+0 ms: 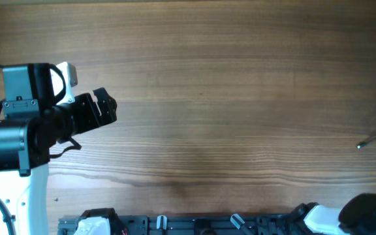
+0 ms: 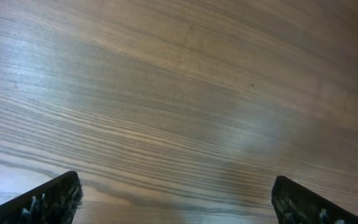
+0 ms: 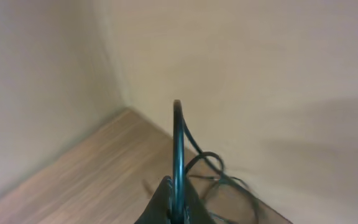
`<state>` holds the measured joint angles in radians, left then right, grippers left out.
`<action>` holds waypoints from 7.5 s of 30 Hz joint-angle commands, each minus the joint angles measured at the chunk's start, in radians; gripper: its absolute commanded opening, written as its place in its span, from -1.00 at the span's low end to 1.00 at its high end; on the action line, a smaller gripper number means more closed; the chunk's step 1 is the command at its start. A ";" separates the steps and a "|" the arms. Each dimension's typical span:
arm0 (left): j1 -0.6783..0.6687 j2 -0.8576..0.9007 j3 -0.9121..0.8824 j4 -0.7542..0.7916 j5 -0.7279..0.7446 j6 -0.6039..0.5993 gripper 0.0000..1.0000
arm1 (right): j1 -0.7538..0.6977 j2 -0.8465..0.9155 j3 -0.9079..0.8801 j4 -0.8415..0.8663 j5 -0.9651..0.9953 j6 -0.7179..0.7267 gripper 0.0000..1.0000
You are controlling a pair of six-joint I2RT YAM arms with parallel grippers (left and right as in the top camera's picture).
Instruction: Untangle cables
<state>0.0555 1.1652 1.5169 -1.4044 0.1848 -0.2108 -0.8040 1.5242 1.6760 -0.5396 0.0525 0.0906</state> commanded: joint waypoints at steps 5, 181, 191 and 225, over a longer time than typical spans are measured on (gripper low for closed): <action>0.007 0.000 0.007 -0.014 0.013 0.024 0.99 | -0.179 0.061 -0.048 -0.061 -0.055 0.414 -0.89; 0.007 -0.359 0.007 0.046 -0.048 0.178 1.00 | 0.535 -1.419 -1.596 0.361 -0.367 0.122 0.99; 0.007 -0.360 0.007 0.046 -0.067 0.181 1.00 | 0.535 -1.417 -1.596 0.362 -0.367 0.129 0.99; 0.007 -0.692 0.008 -0.045 -0.119 0.154 1.00 | 0.696 -1.519 -1.596 0.363 -0.367 0.129 0.99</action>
<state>0.0555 0.4767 1.5188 -1.4452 0.0753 -0.0463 -0.1135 0.0212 0.0734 -0.1795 -0.3275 0.2092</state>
